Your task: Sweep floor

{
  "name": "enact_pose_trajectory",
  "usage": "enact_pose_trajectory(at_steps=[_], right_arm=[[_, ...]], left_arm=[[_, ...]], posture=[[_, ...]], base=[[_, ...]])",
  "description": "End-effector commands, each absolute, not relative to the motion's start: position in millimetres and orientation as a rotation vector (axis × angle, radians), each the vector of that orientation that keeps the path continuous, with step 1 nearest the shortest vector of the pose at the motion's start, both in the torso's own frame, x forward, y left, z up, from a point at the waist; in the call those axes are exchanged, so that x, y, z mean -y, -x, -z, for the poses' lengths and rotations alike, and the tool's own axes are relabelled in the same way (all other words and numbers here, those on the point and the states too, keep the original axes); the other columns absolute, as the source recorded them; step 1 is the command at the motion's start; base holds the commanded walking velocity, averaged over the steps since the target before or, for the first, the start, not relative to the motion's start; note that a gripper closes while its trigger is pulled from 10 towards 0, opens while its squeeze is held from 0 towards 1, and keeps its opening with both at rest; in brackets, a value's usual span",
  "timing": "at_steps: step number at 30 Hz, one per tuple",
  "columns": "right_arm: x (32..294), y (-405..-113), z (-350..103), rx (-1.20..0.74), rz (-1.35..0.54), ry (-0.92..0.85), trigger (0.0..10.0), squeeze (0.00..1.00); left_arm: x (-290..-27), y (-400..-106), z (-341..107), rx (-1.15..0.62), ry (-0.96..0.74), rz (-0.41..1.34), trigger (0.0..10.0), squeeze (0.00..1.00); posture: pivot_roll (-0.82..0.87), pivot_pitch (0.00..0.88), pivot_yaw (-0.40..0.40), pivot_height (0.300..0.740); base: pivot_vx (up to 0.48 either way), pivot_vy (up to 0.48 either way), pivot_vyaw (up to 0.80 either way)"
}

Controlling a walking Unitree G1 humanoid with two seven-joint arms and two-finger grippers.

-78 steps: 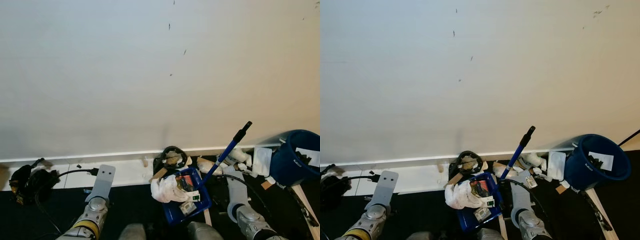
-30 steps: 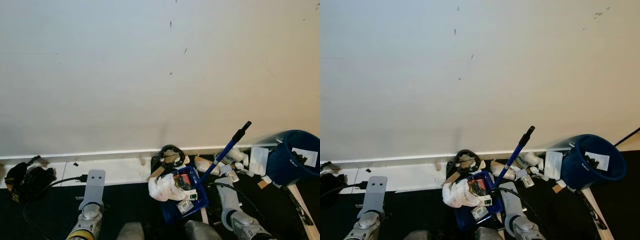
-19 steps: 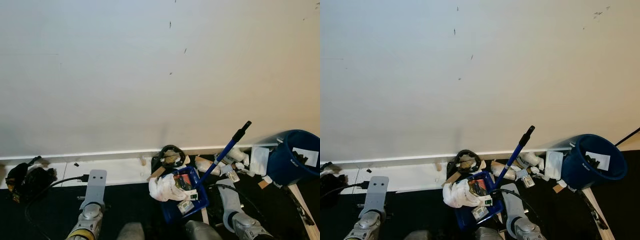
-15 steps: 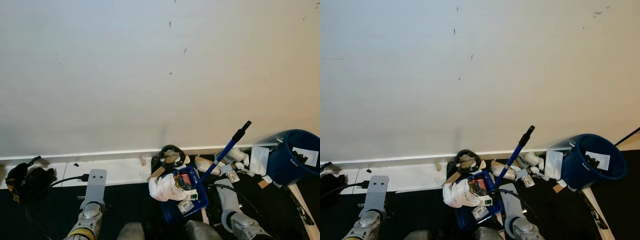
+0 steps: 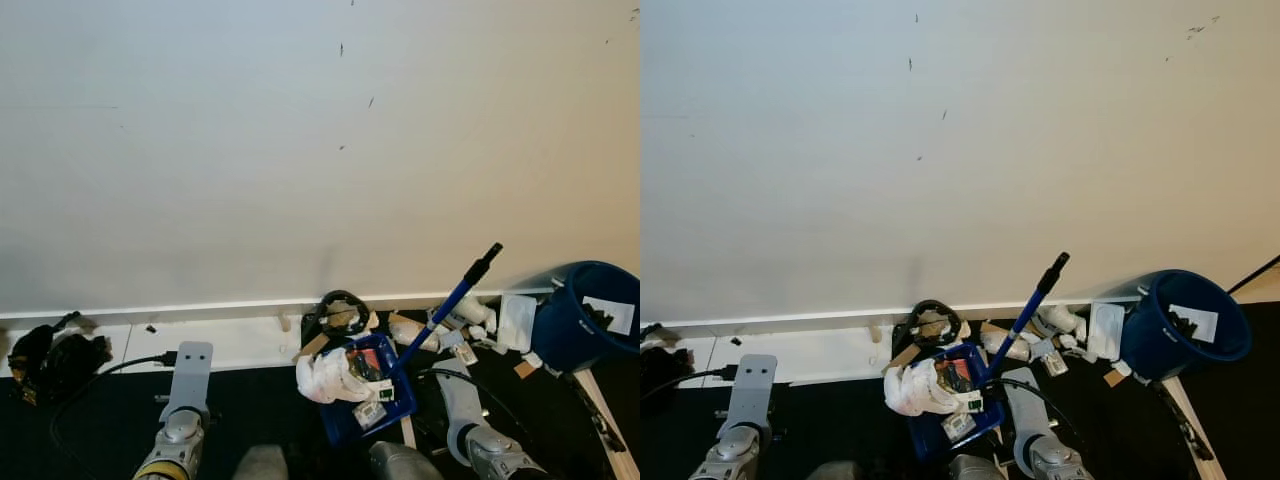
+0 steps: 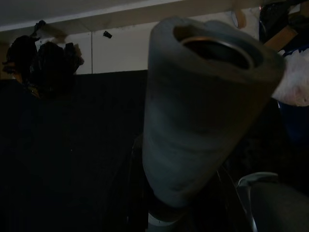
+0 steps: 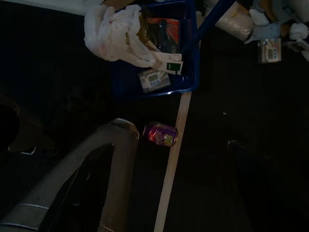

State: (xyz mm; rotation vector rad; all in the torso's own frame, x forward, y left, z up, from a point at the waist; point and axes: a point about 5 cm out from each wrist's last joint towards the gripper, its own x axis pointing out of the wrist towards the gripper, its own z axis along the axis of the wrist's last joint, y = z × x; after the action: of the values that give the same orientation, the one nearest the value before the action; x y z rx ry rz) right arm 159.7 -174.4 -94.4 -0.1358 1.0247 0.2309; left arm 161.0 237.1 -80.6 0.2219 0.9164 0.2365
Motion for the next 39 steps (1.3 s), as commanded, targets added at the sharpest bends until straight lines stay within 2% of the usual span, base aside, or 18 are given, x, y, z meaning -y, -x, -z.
enact_pose_trajectory(at_steps=[1, 10, 16, 19, 20, 22, 26, 35, 39], right_arm=[[176, -157, 96, -1.04, -0.233, 0.145, 10.0, 0.0], [169, -154, 98, -1.049, -0.249, 0.152, 10.0, 0.0], [168, -156, 96, -1.024, -0.218, 0.132, 10.0, 0.0], [167, -153, 98, -1.042, -0.218, 0.152, 10.0, 0.0], [166, -153, 98, -1.034, -0.199, 0.14, 10.0, 0.0], [167, -156, 97, -1.009, -0.121, 0.068, 10.0, 0.0], [165, -144, 101, -1.041, -0.143, 0.09, 10.0, 0.0], [169, -134, 104, -1.069, -0.141, 0.104, 10.0, 0.0], [174, -147, 99, -1.035, -0.126, 0.102, 10.0, 0.0]], left_arm=[[-225, -146, 91, -0.977, -0.147, -0.231, 10.0, 0.0], [-227, -149, 88, -0.961, -0.198, -0.224, 10.0, 0.0], [-223, -159, 85, -0.938, -0.301, -0.116, 10.0, 0.0], [-226, -162, 83, -0.935, -0.373, -0.1, 10.0, 0.0], [-226, -164, 83, -0.932, -0.387, -0.075, 10.0, 0.0], [-228, -167, 81, -0.931, -0.403, -0.041, 10.0, 0.0], [-233, -173, 77, -0.923, -0.398, -0.056, 10.0, 0.0], [-234, -174, 76, -0.921, -0.388, -0.078, 10.0, 0.0], [-234, -167, 80, -0.939, -0.366, -0.105, 10.0, 0.0]], posture=[[0.14, 0.0, -0.11, 0.74], [0.15, 0.0, -0.096, 0.74], [0.16, 0.0, -0.099, 0.74], [0.16, 0.0, -0.08, 0.74], [0.14, 0.0, -0.019, 0.74], [0.14, 0.0, -0.014, 0.74], [0.14, 0.0, 0.023, 0.74], [0.15, 0.0, 0.004, 0.74], [0.15, 0.0, -0.03, 0.74]], base=[[0.0, 0.0, 0.0], [0.0, 0.0, 0.0], [0.0, 0.0, 0.0], [0.0, 0.0, 0.0], [0.0, 0.0, 0.0], [0.0, 0.0, 0.0], [0.0, 0.0, 0.0], [0.0, 0.0, 0.0], [0.0, 0.0, 0.0]])
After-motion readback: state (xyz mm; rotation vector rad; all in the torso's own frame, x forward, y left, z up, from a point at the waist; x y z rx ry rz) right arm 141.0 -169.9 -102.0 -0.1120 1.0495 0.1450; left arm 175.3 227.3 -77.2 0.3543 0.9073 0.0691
